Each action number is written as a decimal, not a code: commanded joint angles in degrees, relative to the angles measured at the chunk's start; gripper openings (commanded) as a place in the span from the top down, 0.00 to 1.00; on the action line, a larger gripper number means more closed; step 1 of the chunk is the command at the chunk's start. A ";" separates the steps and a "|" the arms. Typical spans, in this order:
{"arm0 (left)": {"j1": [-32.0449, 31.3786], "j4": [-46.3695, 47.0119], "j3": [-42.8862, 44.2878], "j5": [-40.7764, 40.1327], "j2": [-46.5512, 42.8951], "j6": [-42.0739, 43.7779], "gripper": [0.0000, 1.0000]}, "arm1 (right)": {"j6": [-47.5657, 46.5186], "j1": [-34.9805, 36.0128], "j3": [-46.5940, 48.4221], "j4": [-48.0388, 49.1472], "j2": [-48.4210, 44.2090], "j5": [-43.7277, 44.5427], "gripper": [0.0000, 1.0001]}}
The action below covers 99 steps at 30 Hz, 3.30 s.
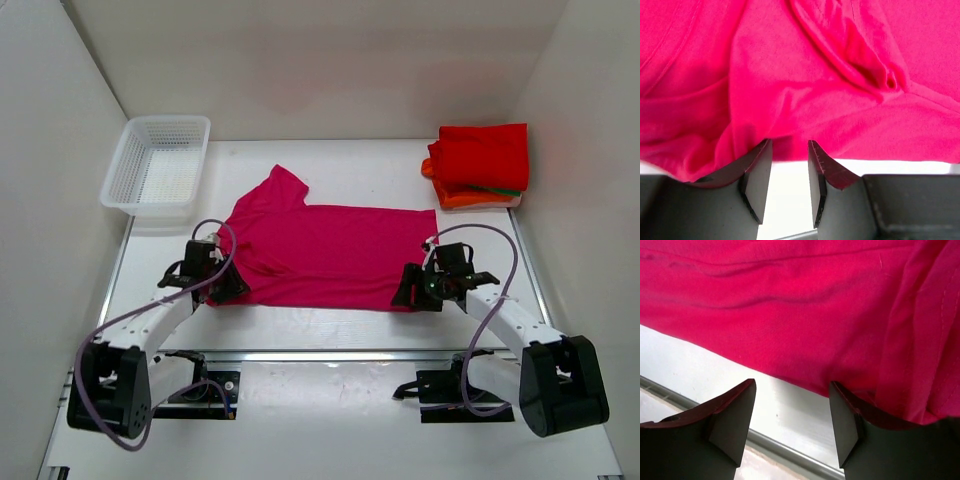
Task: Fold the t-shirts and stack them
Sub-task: Fold the flattened tshirt in 1/3 of the way, then grap the side of the flattened tshirt furthest away from the robot with both arms, then fold the other side of the tshirt into a rectangle
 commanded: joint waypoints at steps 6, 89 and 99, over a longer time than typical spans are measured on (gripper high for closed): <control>0.82 -5.16 6.05 0.90 -13.15 -1.53 0.54 | -1.27 -1.22 8.16 -9.49 -3.93 -0.98 0.43; 4.07 11.73 31.23 3.62 22.90 9.63 1.00 | -7.42 -13.70 38.34 5.80 32.64 12.83 1.00; 3.81 5.84 16.79 0.81 5.83 11.21 1.00 | -8.30 -14.85 25.23 8.00 22.88 10.27 1.00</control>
